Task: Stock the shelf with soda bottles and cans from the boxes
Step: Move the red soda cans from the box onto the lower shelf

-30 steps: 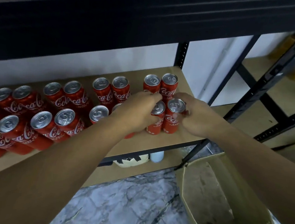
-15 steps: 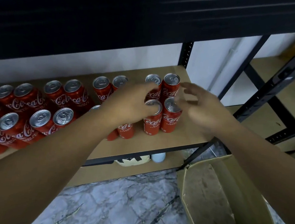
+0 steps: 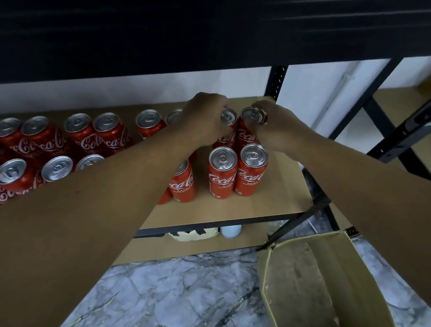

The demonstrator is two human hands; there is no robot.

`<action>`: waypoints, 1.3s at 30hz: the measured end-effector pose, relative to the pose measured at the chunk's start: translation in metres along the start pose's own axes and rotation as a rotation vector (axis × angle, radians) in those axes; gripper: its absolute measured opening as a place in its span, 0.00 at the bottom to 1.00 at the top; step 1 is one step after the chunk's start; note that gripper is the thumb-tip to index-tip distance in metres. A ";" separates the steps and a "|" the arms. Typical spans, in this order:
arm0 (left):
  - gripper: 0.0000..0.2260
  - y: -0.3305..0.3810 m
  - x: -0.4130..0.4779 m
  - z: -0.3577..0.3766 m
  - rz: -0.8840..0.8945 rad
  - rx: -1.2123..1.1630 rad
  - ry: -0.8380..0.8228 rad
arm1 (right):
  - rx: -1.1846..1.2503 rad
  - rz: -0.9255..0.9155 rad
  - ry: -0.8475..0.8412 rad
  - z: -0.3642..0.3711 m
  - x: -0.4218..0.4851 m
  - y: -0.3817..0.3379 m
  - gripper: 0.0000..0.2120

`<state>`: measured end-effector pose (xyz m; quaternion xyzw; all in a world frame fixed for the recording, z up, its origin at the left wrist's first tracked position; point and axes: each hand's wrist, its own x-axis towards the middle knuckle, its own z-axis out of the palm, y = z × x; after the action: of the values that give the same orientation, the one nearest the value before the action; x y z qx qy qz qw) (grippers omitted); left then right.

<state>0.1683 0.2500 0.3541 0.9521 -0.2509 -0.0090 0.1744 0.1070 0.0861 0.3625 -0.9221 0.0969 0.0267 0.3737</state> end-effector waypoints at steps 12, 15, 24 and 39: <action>0.20 -0.006 -0.016 -0.009 -0.022 0.026 0.070 | 0.151 0.096 -0.081 -0.001 -0.006 0.007 0.31; 0.19 0.002 -0.049 -0.017 0.005 -0.041 0.152 | 0.175 0.082 -0.056 -0.005 -0.032 0.016 0.32; 0.20 0.031 -0.147 0.000 -0.180 -0.350 0.251 | 0.454 -0.021 -0.057 0.019 -0.100 0.038 0.28; 0.22 0.036 -0.130 0.067 -0.469 -0.414 0.111 | 0.263 -0.007 -0.109 0.072 -0.075 0.087 0.26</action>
<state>0.0302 0.2612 0.2946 0.9273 -0.0077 -0.0481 0.3711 0.0184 0.0871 0.2604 -0.8628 0.0758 0.0624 0.4960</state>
